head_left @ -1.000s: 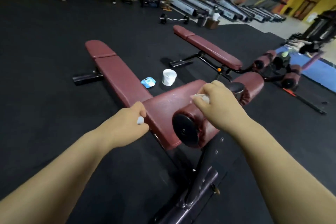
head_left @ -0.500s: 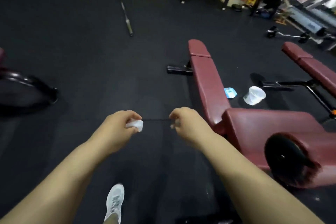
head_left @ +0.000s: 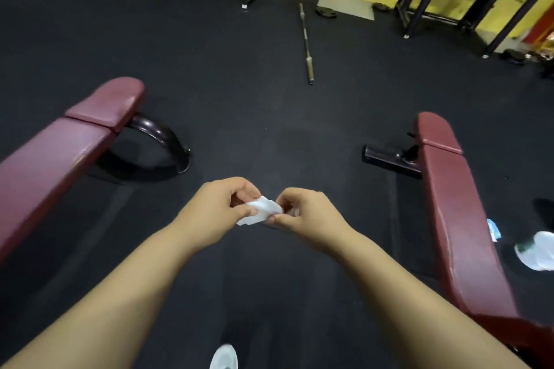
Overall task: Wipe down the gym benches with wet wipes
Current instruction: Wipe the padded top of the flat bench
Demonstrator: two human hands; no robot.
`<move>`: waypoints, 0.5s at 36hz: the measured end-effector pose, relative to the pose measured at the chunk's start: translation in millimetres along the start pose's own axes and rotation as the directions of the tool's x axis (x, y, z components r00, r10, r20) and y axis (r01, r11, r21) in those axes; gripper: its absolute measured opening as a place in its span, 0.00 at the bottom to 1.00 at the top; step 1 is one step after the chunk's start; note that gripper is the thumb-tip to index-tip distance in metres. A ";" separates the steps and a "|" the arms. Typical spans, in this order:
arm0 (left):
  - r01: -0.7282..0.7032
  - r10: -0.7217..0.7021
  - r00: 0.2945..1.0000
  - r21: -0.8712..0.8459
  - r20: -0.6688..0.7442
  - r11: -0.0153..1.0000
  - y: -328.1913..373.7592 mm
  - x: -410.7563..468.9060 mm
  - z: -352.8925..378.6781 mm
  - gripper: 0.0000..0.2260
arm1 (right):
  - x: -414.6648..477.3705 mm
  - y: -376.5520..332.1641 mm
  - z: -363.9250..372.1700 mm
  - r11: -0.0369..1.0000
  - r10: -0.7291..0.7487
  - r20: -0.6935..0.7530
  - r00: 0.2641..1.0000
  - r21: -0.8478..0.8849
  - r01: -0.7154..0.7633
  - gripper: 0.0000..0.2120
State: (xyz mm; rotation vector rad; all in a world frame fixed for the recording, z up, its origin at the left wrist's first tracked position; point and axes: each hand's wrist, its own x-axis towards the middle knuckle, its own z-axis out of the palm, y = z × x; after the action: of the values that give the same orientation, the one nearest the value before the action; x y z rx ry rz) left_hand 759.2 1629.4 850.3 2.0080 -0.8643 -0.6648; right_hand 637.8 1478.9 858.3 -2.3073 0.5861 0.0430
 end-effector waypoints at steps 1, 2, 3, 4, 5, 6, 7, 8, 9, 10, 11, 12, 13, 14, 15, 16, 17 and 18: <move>0.010 -0.010 1.000 0.001 -0.012 1.000 -5.8 9.3 -10.2 0.09 | 14.1 -4.7 1.1 1.000 0.001 0.005 1.000 0.018 -0.001 0.05; 0.019 -0.019 1.000 -0.001 -0.021 1.000 -11.2 18.2 -20.0 0.08 | 28.3 -9.1 2.5 0.999 0.002 0.007 1.000 0.039 -0.003 0.04; 0.029 -0.029 0.999 -0.005 -0.025 1.000 -15.9 26.4 -28.8 0.08 | 42.2 -12.8 4.2 0.998 0.011 0.009 1.000 0.064 -0.011 0.04; 0.034 -0.034 0.999 -0.012 -0.025 0.999 -19.7 33.8 -36.8 0.07 | 55.2 -16.5 5.4 0.995 0.020 0.013 1.000 0.094 -0.021 0.04; 0.038 -0.038 0.999 -0.021 -0.029 0.999 -23.8 41.6 -44.3 0.07 | 68.7 -20.0 6.2 0.991 0.029 0.023 0.999 0.129 -0.032 0.04; 0.038 -0.040 0.998 -0.031 -0.040 0.999 -27.9 50.0 -51.2 0.06 | 83.0 -23.6 6.7 0.984 0.034 0.035 0.999 0.176 -0.040 0.04; 0.040 -0.043 0.997 -0.040 -0.060 0.998 -32.5 58.9 -57.3 0.07 | 97.3 -26.6 6.8 0.971 0.037 0.049 0.998 0.233 -0.047 0.04; 0.044 -0.048 0.995 -0.048 -0.085 0.998 -37.0 68.0 -63.0 0.07 | 111.8 -29.8 6.0 0.955 0.036 0.065 0.997 0.291 -0.054 0.06; 0.047 -0.053 0.992 -0.055 -0.113 0.997 -41.2 77.8 -68.5 0.07 | 126.9 -32.6 4.8 0.939 0.029 0.084 0.996 0.341 -0.056 0.06; 0.051 -0.059 0.989 -0.064 -0.137 0.997 -45.7 88.0 -74.3 0.08 | 142.8 -35.1 3.4 0.921 0.010 0.111 0.994 0.386 -0.052 0.06; 0.054 -0.065 0.986 -0.077 -0.155 0.996 -49.0 98.4 -80.5 0.08 | 159.6 -36.8 2.7 0.900 -0.011 0.144 0.989 0.433 -0.053 0.05; 0.055 -0.070 0.984 -0.091 -0.166 0.994 -52.2 109.5 -87.0 0.08 | 177.2 -38.8 2.0 0.878 -0.028 0.179 0.983 0.475 -0.062 0.03; 0.056 -0.073 0.982 -0.101 -0.175 0.993 -55.7 121.5 -93.7 0.08 | 196.1 -40.0 1.8 0.859 -0.041 0.206 0.978 0.507 -0.071 0.03; 0.059 -0.079 0.979 -0.108 -0.187 0.992 -59.1 134.0 -100.6 0.07 | 216.0 -40.8 1.6 0.848 -0.053 0.220 0.974 0.525 -0.072 0.04; 0.071 -0.093 0.975 -0.114 -0.203 0.991 -62.5 146.8 -108.4 0.07 | 237.3 -41.7 1.9 0.844 -0.065 0.226 0.972 0.532 -0.067 0.06; 0.088 -0.115 0.969 -0.126 -0.221 0.988 -66.0 160.1 -116.4 0.06 | 258.5 -43.2 1.6 0.846 -0.076 0.231 0.970 0.531 -0.060 0.08; 0.108 -0.139 0.961 -0.137 -0.239 0.985 -69.2 173.4 -124.5 0.06 | 279.5 -45.1 1.1 0.854 -0.084 0.234 0.969 0.518 -0.051 0.09; 0.129 -0.162 0.953 -0.139 -0.258 0.982 -71.9 186.8 -132.8 0.06 | 300.0 -47.9 0.0 0.866 -0.092 0.239 0.967 0.499 -0.041 0.10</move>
State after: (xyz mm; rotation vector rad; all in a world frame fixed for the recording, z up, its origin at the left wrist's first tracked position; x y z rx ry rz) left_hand 993.4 1579.7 832.3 2.0076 -0.5070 -0.4974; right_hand 926.5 1388.9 830.0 -1.7636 0.3757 0.1559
